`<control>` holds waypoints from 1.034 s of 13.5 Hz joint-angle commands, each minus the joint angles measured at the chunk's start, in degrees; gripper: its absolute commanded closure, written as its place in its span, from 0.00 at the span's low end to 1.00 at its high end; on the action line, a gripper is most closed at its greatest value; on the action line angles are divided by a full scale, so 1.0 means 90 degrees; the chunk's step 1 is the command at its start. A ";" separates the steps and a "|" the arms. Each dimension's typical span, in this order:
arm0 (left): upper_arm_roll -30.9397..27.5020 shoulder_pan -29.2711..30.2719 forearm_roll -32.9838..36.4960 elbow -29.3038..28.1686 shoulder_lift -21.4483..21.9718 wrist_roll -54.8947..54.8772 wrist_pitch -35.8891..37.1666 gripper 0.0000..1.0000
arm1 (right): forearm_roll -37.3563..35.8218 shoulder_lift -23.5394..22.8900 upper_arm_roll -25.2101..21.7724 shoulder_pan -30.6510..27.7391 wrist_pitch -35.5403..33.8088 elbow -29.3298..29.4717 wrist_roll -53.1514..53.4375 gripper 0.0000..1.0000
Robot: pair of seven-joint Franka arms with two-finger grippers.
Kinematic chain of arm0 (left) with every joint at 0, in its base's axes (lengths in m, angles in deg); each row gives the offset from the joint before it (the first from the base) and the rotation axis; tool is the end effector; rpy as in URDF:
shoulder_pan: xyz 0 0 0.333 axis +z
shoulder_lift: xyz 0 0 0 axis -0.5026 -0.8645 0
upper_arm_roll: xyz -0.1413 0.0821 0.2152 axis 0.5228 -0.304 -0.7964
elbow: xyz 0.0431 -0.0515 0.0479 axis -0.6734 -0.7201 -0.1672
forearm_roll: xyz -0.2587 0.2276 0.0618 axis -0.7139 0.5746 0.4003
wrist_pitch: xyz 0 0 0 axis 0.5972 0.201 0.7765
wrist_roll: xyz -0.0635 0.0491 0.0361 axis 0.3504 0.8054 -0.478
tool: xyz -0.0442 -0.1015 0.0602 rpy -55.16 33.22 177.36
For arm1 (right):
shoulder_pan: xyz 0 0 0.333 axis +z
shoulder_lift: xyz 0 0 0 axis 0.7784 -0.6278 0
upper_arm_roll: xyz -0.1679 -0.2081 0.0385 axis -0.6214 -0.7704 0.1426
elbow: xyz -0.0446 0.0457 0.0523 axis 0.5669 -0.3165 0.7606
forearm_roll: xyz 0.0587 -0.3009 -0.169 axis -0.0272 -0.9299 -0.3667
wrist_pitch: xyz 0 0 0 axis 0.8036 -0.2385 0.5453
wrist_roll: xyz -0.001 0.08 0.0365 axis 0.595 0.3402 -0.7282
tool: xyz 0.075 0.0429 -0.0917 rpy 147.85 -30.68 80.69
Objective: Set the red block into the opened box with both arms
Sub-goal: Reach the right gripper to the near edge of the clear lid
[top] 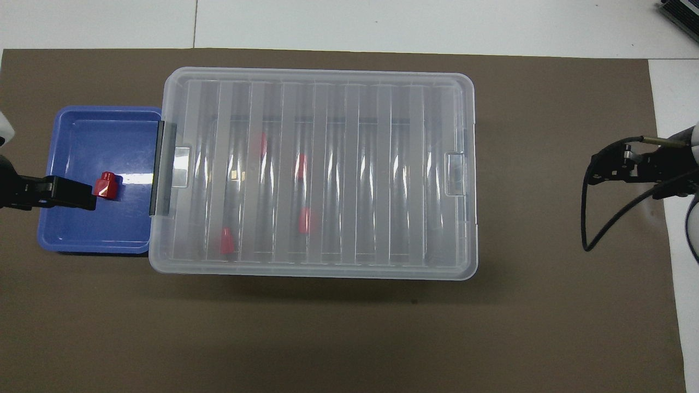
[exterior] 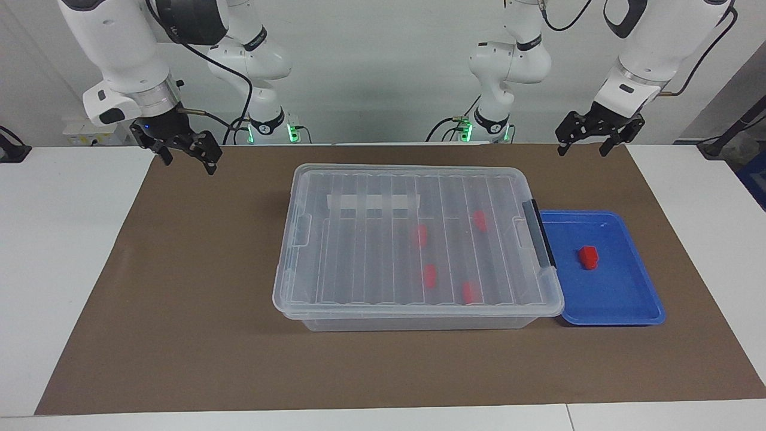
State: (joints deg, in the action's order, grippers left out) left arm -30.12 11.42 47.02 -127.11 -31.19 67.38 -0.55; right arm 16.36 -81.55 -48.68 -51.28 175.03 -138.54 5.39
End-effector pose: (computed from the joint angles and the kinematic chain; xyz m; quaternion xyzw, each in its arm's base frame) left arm 0.4789 -0.0352 0.5557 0.9991 -0.0337 -0.0183 0.0153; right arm 0.5058 0.0063 0.5493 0.9911 -0.1291 -0.0174 0.0257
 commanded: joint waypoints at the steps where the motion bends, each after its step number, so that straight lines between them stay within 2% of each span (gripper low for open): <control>1: 0.0001 0.0023 -0.0074 -0.0042 0.0083 0.0063 0.0062 0.00 | 0.0015 0.0158 0.0025 -0.0039 0.0086 -0.0180 -0.0199 0.00; 7: 0.0001 0.0023 -0.0074 -0.0042 0.0092 0.0063 0.0072 0.00 | 0.0025 0.0002 0.0094 -0.0020 0.0768 -0.0354 -0.0121 0.00; 10: 0.0001 0.0023 -0.0074 -0.0042 0.0092 0.0063 0.0062 0.00 | 0.0025 -0.0124 0.0104 0.0360 0.1694 -0.0803 -0.0082 0.00; 14: 0.0001 0.0023 -0.0074 -0.0042 0.0092 0.0063 0.0062 0.00 | 0.0015 -0.0359 0.0104 0.0926 0.2427 -0.1194 0.0336 0.00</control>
State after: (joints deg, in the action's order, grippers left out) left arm -30.12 11.42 47.02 -127.11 -31.19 67.38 -0.55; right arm 16.39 -84.82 -48.15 -44.11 193.09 -146.51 6.37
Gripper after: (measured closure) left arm 0.000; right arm 0.000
